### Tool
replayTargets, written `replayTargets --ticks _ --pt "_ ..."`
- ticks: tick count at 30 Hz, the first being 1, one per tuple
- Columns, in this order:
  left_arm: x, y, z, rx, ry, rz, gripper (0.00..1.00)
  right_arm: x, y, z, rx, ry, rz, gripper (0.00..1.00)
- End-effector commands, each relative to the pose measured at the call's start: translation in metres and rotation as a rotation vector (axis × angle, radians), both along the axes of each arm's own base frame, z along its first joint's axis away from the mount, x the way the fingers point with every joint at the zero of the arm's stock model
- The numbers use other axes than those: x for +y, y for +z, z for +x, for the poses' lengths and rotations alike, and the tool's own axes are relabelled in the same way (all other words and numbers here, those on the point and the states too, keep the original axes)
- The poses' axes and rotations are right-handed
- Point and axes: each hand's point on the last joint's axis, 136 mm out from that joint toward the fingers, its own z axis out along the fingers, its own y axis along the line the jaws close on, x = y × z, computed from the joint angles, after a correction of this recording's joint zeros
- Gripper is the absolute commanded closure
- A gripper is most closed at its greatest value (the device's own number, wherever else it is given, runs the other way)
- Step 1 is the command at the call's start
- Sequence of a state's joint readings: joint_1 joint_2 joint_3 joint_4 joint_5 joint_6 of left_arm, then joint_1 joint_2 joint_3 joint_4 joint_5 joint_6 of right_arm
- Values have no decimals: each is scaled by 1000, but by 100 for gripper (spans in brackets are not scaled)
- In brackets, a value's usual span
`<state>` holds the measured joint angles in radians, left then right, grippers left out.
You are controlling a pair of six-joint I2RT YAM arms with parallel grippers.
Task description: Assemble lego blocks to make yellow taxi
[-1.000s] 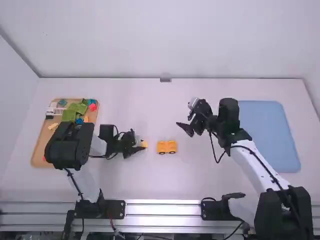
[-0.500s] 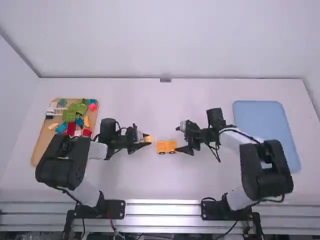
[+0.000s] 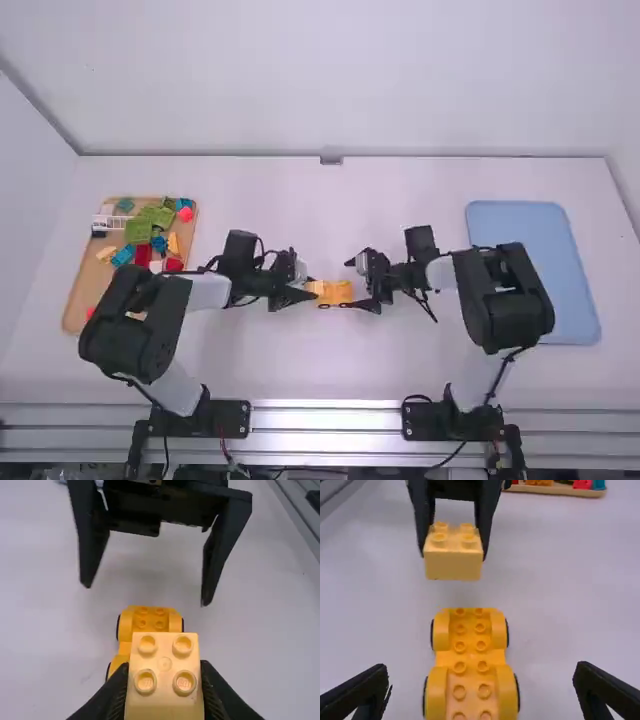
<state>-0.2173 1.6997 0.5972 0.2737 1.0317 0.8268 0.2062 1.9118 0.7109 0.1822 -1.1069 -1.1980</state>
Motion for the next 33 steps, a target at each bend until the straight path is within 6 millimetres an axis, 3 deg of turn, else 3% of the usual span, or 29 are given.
replayTargets --ticks 1,4,13,25,29,33 --pt "-6 6 2 -28 -16 7 95 3 -18 -11 79 -55 -50 2" --pt "-8 5 1 -35 -18 17 96 5 -26 -4 97 -168 -80 2" --pt "-10 -7 3 -32 -17 34 98 17 -30 -12 46 -106 -86 2" --pt "-10 -14 0 -37 -37 43 98 22 -52 0 88 -79 -67 0" --pt "-12 -14 0 -39 -43 36 98 24 -44 -7 52 -18 -11 11" --pt "-15 -18 1 -40 -56 21 98 25 -41 -7 49 -6 2 30"
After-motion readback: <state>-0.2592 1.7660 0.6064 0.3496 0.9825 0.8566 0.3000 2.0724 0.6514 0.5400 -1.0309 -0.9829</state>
